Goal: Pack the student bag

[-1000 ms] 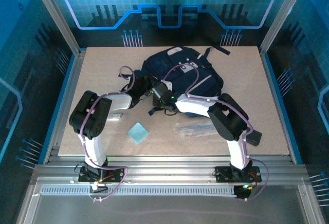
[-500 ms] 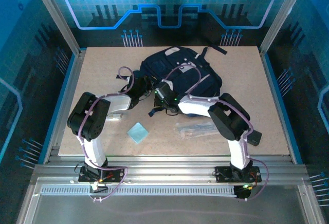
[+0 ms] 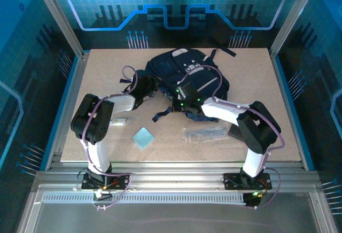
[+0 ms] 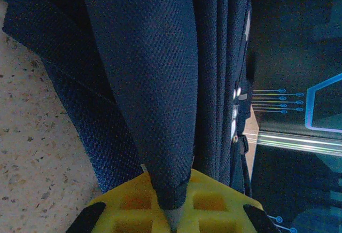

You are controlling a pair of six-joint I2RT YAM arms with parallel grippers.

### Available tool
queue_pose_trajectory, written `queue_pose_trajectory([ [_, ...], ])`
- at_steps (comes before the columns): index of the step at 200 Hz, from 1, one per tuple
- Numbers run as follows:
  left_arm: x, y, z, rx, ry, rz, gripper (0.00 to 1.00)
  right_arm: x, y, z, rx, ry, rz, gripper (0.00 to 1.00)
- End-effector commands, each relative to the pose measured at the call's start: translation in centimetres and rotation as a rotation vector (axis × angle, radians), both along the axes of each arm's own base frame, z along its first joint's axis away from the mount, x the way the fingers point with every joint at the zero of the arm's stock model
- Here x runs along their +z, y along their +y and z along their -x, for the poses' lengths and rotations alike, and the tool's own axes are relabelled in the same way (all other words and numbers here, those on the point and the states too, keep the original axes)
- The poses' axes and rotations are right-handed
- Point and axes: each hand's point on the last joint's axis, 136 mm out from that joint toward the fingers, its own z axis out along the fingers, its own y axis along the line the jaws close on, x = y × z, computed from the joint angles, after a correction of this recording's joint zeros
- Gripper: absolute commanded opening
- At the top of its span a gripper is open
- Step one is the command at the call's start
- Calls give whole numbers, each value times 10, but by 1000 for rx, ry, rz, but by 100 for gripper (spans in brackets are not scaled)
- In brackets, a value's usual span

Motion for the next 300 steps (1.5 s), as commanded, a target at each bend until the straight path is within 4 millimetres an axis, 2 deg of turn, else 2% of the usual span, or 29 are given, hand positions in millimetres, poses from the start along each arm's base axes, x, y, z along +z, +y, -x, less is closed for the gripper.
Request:
queue_pose_trajectory([
  [1,43,-3,-21,-26,-136,23,0,-13,-27,26,59,99,99,0],
  [26,46,-8,-19,-46,-137,40,0,-11,-37,32,75,115,129,0],
  [51,46,-14,-9,-55,-132,67,0,7,-22,24,60,88,66,0],
  [65,48,-18,-2,-55,-135,83,0,16,-7,16,55,66,22,10],
  [80,53,-21,4,-56,-145,90,0,24,13,6,50,32,-29,16],
  [99,60,-26,9,-60,-155,92,0,30,35,-5,31,-11,-74,30],
  [109,63,-27,9,-60,-158,97,0,27,41,-13,9,-19,-79,38],
  [135,67,-30,11,-64,-156,123,0,12,53,-26,-34,3,-88,46],
  [163,73,-31,16,-66,-164,128,0,-7,34,-33,-144,-4,17,53],
  [184,77,-32,19,-69,-168,132,0,-1,23,-44,-198,-87,74,55],
  [205,78,-37,23,-77,-164,153,0,9,19,-58,-237,-181,166,54],
  [232,80,-46,31,-91,-160,178,0,10,19,-71,-285,-252,286,49],
  [257,86,-47,38,-95,-166,183,0,8,4,-73,-372,-292,412,41],
  [274,90,-48,42,-101,-173,181,0,8,-6,-75,-422,-311,437,37],
  [300,96,-53,48,-113,-183,191,0,10,-11,-83,-469,-314,412,37],
])
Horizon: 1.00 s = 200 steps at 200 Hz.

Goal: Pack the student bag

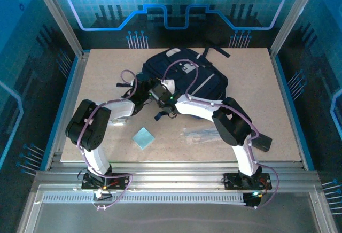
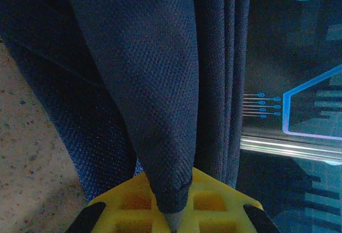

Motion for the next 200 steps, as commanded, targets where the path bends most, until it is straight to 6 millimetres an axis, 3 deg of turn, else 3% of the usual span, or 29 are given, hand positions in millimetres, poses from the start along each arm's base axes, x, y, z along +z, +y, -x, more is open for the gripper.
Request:
queue_pose_trajectory([
  [1,75,-42,22,-159,-156,125,0,10,-37,-40,-182,-133,48,37],
  [36,75,-41,24,-157,-159,119,0,7,-30,-51,-139,-110,-54,21],
  [70,72,-33,17,-130,-158,98,0,13,-30,-48,-71,-99,-145,0],
  [133,71,-10,-11,-84,-180,38,0,19,-42,-19,122,3,-259,0],
  [200,71,-3,-24,-82,-190,18,0,-13,-79,19,158,231,-224,0],
])
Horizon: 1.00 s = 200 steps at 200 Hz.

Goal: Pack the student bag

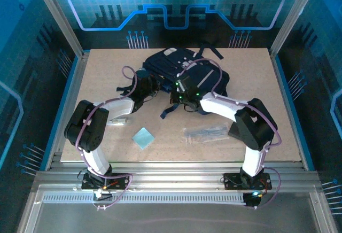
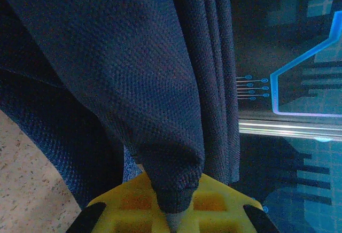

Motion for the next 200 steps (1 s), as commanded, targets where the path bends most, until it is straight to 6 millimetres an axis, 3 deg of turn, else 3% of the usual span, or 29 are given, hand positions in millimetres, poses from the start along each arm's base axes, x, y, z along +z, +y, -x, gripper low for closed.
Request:
queue_pose_trajectory([
  [1,52,4,-20,-11,-156,39,0,-34,-55,17,-55,134,157,0],
  [26,52,4,-19,-13,-157,37,0,-36,-63,31,-48,216,168,0],
  [69,43,7,-21,-6,-150,4,0,-27,-58,57,22,365,128,0],
  [157,33,36,-48,-3,-154,-36,0,-32,-117,90,69,441,336,0],
  [200,19,41,-69,-45,-153,-65,0,-37,-114,107,133,518,308,0],
])
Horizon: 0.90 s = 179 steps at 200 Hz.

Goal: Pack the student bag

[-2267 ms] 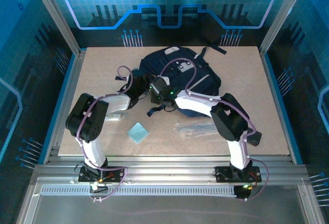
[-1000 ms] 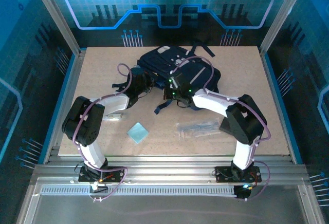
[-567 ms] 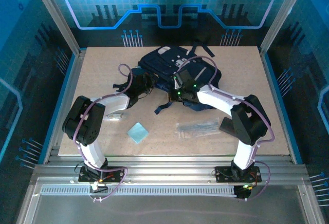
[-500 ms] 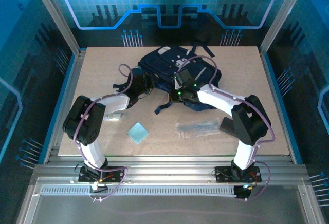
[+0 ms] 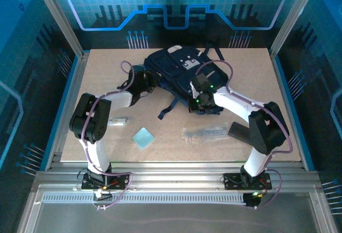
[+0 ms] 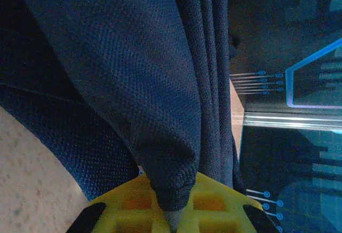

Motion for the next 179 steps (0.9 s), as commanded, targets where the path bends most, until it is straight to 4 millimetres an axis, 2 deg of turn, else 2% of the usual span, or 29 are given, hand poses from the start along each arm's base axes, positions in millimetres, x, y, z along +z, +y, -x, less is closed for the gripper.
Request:
queue_pose_trajectory([
  [1,38,19,-35,20,-160,-22,0,-14,-27,37,29,148,93,0],
  [20,33,21,-47,-8,-165,-28,0,-16,-37,37,28,152,135,0],
  [39,25,34,-65,-17,-151,-23,0,-13,-46,35,14,151,133,0],
  [54,16,42,-78,-28,-121,-12,1,-8,-40,31,15,140,75,0],
  [63,13,40,-81,-51,-102,-2,19,-4,-25,27,34,133,0,0],
  [72,13,37,-80,-72,-92,1,46,1,-7,21,52,121,-80,0],
  [88,14,32,-68,-84,-76,-8,86,11,20,4,62,89,-185,0],
  [95,17,32,-61,-84,-73,-9,98,16,33,-5,70,76,-237,0],
  [125,18,30,-14,-79,-11,15,99,43,83,-40,100,24,-420,0],
  [145,8,15,26,-87,52,-4,99,56,111,-55,138,-1,-463,0],
  [163,-3,3,55,-74,104,11,99,71,135,-60,179,-12,-515,0],
  [179,-17,-1,69,-36,131,66,99,83,149,-58,205,-18,-555,0],
])
